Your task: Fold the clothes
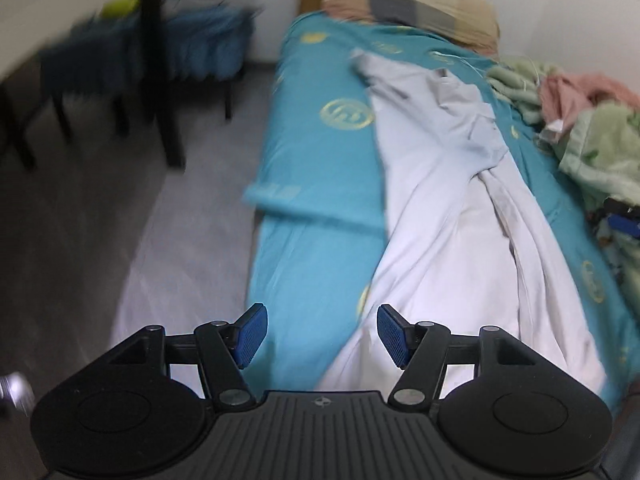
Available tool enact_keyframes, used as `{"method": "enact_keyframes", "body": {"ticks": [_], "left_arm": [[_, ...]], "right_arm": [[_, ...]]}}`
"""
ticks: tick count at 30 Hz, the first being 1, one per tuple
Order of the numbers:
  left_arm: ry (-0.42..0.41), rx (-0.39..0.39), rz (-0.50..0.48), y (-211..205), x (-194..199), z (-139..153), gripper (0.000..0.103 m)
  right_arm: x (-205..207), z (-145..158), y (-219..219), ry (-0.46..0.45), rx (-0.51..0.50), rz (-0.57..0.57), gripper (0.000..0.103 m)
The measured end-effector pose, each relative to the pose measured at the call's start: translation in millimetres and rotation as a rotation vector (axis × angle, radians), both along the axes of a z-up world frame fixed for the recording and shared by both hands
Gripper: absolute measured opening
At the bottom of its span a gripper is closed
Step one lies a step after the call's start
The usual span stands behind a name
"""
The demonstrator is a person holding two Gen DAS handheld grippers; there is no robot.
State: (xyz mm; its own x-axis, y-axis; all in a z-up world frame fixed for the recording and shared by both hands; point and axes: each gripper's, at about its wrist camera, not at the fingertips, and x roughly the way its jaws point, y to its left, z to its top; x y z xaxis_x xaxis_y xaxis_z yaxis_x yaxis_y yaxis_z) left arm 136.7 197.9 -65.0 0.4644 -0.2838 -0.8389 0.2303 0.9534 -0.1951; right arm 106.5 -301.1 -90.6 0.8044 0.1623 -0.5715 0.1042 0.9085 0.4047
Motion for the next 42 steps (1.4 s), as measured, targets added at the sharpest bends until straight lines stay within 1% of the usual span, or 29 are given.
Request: {"method": "enact_keyframes", "body": {"ticks": [2,5,8,9,11,12,13,14,15,16,18,19,23,26,28,29,31,33,35,38,42], "left_arm": [[0.029,-0.063,-0.011,21,-10,-9,0.064],[0.064,-0.169,-0.044,40,-23,-27,0.067],[0.115,-0.207,-0.054,51,-28,-53,0.067],[0.126,-0.195,-0.055,52,-29,-60,0.067],[0.132,-0.181,-0.063,53,-31,-70,0.06],[0.128,-0.185,-0.07,54,-32,-72,0.058],[0.126,-0.191,-0.083,53,-34,-73,0.05],[0.119,-0.188,-0.106,48,-35,-71,0.033],[0.109,-0.175,-0.129,43,-37,-69,0.025],[0.092,-0.132,-0.155,37,-40,-65,0.009],[0.065,-0.037,-0.208,23,-45,-54,0.005],[0.054,-0.012,-0.234,18,-47,-44,0.003],[-0.01,0.053,-0.326,-16,-64,8,0.003],[-0.059,0.089,-0.351,-45,-85,48,0.003],[-0.087,0.109,-0.355,-71,-103,63,0.002],[-0.097,0.107,-0.359,-84,-110,67,0.002],[-0.125,0.111,-0.371,-106,-129,70,0.001],[-0.143,0.124,-0.377,-126,-143,68,0.001],[-0.13,0.112,-0.38,-141,-150,58,0.001],[-0.11,0.118,-0.369,-153,-154,41,0.001],[-0.074,0.076,-0.316,-146,-147,31,0.001]], "right_arm": [[-7,4,3,0.007,0.026,0.006,0.074],[-21,11,8,0.014,0.068,0.007,0.074],[-33,17,15,0.02,0.098,0.006,0.074],[-35,18,18,0.022,0.094,0.005,0.074],[-37,19,24,0.029,0.082,0.002,0.074],[-36,18,25,0.034,0.078,0.003,0.074],[-35,17,27,0.039,0.073,0.004,0.074],[-35,16,28,0.043,0.068,0.005,0.074],[-34,15,30,0.048,0.063,0.006,0.074],[-33,14,32,0.053,0.059,0.007,0.074],[-32,12,35,0.063,0.049,0.01,0.074],[-31,10,36,0.068,0.044,0.011,0.074],[-29,6,43,0.087,0.025,0.015,0.074],[-24,3,44,0.096,0.087,0.042,0.074],[-20,0,44,0.101,0.136,0.063,0.074],[-18,-1,44,0.103,0.161,0.074,0.074],[-14,-3,44,0.108,0.21,0.095,0.074],[-3,-8,44,0.128,0.293,0.122,0.074],[13,-12,45,0.143,0.358,0.14,0.075],[45,-19,49,0.158,0.392,0.154,0.075],[95,-46,56,0.185,0.426,0.144,0.075]]}}
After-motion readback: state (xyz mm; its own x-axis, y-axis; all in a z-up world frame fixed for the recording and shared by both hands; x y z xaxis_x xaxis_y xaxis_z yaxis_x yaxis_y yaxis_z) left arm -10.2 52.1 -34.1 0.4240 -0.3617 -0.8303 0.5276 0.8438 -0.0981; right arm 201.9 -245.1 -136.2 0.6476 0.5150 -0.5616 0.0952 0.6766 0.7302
